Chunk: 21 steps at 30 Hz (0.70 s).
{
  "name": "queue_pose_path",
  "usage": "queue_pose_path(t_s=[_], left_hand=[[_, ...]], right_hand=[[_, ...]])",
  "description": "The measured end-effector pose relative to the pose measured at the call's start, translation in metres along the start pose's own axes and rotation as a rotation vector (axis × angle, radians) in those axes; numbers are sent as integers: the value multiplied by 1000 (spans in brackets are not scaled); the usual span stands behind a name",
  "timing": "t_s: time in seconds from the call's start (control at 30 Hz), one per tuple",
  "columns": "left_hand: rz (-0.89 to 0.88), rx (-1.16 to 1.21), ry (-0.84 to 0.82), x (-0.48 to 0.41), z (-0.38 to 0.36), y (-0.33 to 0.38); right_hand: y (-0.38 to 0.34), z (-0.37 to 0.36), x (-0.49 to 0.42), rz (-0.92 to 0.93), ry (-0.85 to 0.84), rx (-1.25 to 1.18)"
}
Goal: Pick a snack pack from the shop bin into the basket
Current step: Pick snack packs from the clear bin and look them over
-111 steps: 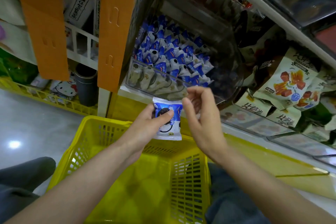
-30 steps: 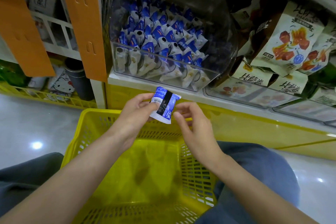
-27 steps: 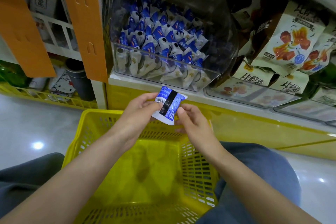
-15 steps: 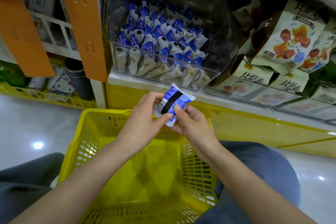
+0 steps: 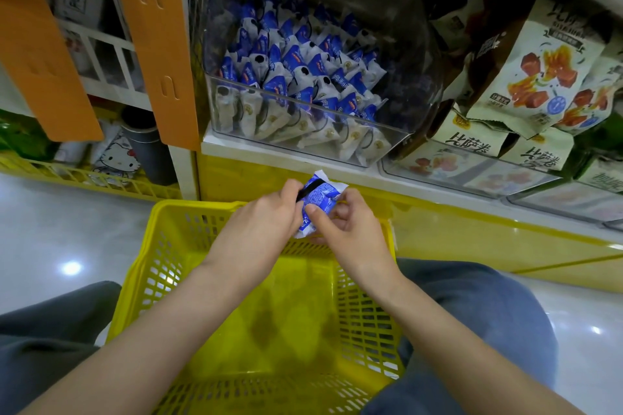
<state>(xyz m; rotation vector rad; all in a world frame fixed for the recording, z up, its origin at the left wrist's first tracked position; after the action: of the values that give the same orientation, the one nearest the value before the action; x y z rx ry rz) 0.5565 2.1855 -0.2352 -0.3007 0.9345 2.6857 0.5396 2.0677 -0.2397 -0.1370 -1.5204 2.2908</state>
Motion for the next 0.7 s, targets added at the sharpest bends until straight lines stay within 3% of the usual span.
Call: queue_pose_path(t_s=[0.2,0.33,0.5,0.7], left_hand=[[52,17,-71,0,-1,-1],[10,-39,3,-1,3,-2],[-40,-132,-36,3,-4,-4],[92,205,28,2,-5,-10]], right_hand=[[5,-1,2,120,-14,144],[4,-1,6,255,-22,253],[3,-2,13,325,-82,327],[3,1,15,337,-85,335]])
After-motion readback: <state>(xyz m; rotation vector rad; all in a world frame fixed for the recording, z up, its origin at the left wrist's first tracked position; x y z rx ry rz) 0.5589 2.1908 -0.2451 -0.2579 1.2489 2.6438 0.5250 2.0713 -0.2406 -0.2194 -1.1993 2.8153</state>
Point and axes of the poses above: each hand's wrist, its own x-axis away from the middle knuckle, its own z-axis out of the back of the hand, y = z × x, the point moved 6 cm from there along -x, towards the middle knuckle, and after that the axes turned 14 degrees about y, right-handed, at the moved point
